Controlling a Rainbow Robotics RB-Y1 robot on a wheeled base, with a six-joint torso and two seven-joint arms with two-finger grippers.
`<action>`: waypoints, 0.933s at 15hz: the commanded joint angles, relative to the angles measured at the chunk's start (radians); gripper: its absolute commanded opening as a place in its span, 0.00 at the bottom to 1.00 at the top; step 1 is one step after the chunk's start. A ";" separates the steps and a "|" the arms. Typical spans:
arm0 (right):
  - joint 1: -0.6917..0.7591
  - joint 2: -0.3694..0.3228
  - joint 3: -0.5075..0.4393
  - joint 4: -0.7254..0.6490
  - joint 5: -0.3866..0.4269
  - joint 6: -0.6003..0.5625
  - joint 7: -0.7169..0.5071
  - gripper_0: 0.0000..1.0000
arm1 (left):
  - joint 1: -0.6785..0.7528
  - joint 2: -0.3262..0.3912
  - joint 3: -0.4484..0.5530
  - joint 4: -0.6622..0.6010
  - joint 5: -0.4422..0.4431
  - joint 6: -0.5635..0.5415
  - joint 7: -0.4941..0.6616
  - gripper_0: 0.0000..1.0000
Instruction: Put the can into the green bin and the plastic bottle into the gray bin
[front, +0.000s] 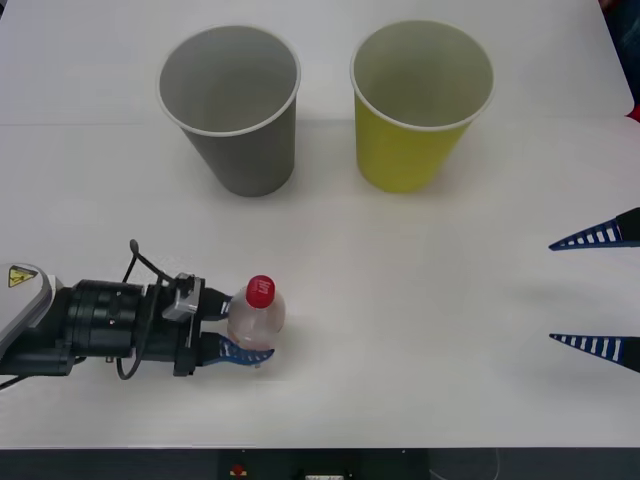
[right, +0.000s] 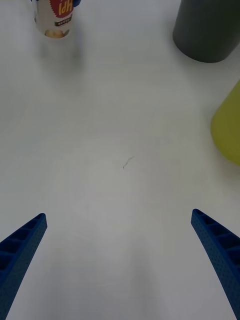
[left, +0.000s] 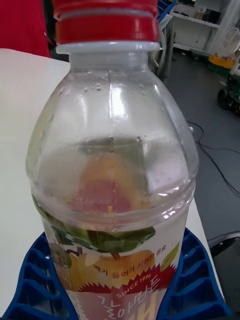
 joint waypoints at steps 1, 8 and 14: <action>0.000 0.000 0.000 0.000 0.000 0.000 0.000 1.00 | 0.000 0.066 0.032 -0.069 -0.001 0.003 0.144 0.00; 0.000 0.000 0.000 0.000 0.000 0.000 0.000 1.00 | 0.002 0.281 0.077 -0.315 -0.009 0.149 0.540 0.00; 0.000 0.000 0.000 0.000 0.000 0.000 0.000 1.00 | 0.002 0.415 0.104 -0.502 -0.011 0.422 0.871 0.00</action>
